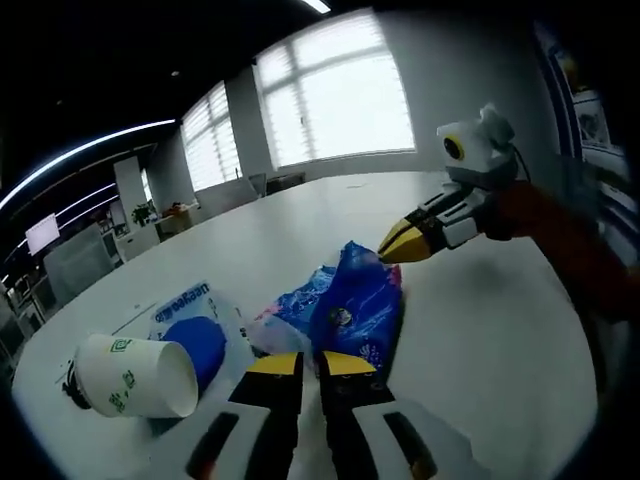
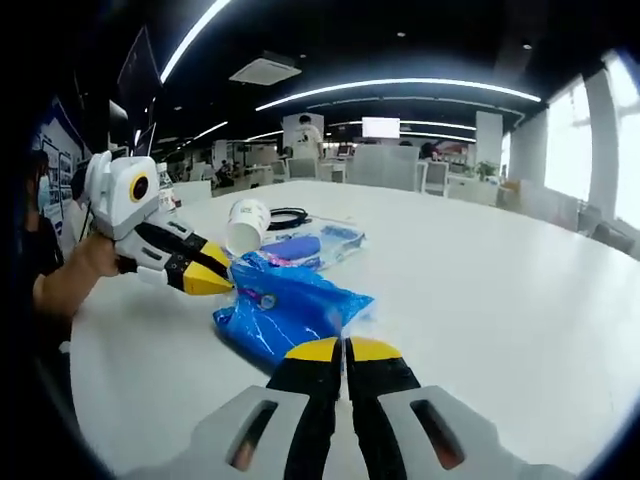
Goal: Arrange the tabletop items into an orderly group along one side of the table until the central work area is clear of visible clutter.
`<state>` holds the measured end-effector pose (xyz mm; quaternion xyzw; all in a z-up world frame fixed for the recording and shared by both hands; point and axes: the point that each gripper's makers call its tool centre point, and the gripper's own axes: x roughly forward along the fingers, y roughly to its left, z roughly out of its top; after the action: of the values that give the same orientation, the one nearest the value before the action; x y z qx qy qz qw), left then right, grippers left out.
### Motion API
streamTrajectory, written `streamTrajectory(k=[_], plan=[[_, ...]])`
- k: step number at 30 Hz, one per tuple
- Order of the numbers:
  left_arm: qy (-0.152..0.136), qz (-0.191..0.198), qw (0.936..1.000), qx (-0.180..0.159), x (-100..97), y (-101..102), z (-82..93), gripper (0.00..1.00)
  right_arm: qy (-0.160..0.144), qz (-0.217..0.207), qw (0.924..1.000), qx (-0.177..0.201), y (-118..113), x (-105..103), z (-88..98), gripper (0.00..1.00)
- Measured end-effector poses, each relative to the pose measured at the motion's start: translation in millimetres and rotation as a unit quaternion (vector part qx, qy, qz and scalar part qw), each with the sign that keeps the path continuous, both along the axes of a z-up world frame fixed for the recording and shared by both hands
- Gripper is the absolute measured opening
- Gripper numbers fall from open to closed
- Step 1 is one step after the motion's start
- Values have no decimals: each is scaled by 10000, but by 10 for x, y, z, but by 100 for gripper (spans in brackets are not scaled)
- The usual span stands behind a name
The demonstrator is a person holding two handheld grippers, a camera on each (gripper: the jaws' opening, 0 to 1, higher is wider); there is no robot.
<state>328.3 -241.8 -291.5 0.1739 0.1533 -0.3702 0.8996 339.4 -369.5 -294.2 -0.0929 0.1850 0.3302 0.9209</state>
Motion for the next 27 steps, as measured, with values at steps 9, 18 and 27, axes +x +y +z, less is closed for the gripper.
streamTrajectory(k=[9,18,27], plan=[[51,-43,9998,-171,-34,39,-1,11,-85,-48,10000,-2,-11,-73,60,6],[-22,-40,9988,-485,-38,175,193,15,-265,-40,9996,-3,-36,-95,199,9],[-119,164,9957,-906,-21,494,461,19,-413,-14,9991,4,-13,-111,319,11]])
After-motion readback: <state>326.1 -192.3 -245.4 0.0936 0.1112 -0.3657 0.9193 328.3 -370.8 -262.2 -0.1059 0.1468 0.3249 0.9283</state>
